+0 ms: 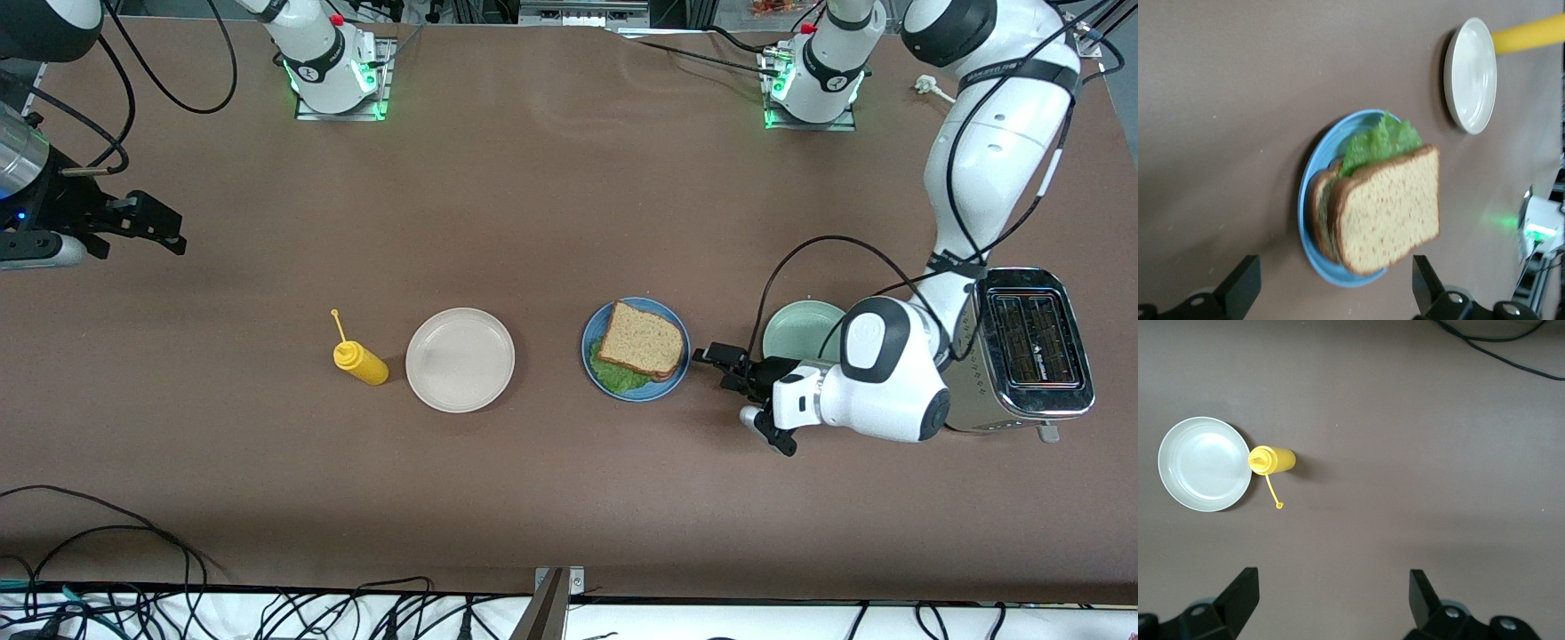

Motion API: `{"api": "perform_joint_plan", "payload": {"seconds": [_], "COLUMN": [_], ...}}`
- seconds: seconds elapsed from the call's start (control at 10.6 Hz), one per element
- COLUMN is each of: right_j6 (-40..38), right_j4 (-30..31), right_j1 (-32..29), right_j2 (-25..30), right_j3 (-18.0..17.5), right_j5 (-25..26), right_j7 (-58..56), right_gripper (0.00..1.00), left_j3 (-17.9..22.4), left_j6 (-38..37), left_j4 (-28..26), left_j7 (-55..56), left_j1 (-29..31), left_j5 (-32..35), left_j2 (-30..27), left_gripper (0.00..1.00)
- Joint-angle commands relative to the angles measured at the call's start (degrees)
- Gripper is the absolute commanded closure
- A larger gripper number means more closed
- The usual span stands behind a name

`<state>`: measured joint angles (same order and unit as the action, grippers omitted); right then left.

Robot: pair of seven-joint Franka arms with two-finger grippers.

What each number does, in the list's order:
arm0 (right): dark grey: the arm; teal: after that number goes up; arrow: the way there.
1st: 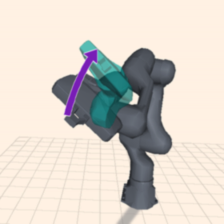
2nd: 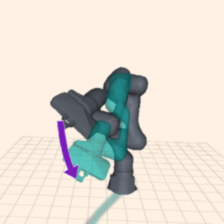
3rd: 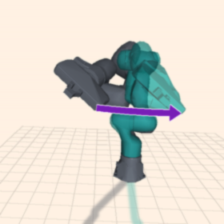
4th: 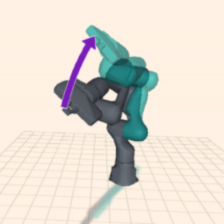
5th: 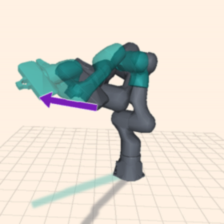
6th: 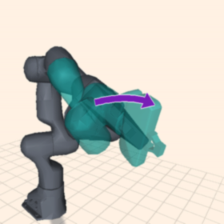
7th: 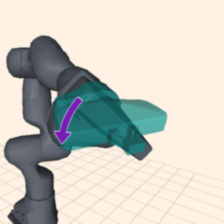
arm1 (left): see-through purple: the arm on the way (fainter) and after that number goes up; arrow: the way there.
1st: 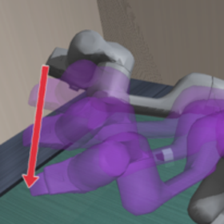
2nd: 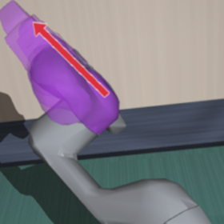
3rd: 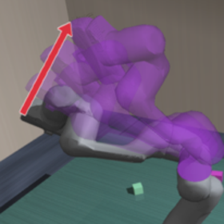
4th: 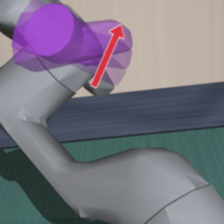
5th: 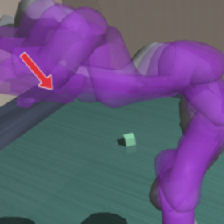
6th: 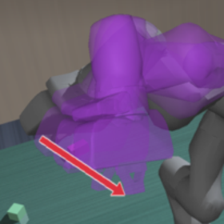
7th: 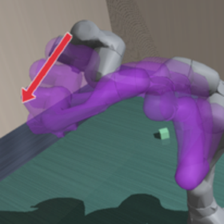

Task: Make sandwich in blue plate with both arms
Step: 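Open the left gripper to release the bread on the sandwich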

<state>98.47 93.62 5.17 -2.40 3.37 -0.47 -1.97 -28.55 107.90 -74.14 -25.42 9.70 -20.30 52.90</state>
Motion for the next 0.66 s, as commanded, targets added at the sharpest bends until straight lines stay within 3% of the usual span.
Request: {"api": "perform_joint_plan", "payload": {"seconds": [0.0, 0.56], "right_j6": [-0.7, -0.7], "right_j4": [-1.7, -2.0], "right_j1": [-1.1, -1.1], "right_j2": [-0.7, -0.7], "right_j3": [0.1, 0.7], "right_j5": [0.6, 0.6], "right_j7": [0.8, 0.8], "right_gripper": [0.00, 0.00], "left_j3": [0.1, 0.8], "left_j6": [-6.5, -15.2], "left_j4": [-0.8, -1.6], "left_j7": [-0.8, 1.5], "left_j1": [1.9, 4.0], "left_j5": [8.8, 22.3], "left_j2": [-6.6, -20.7], "left_gripper": [0.00, 0.00]}}
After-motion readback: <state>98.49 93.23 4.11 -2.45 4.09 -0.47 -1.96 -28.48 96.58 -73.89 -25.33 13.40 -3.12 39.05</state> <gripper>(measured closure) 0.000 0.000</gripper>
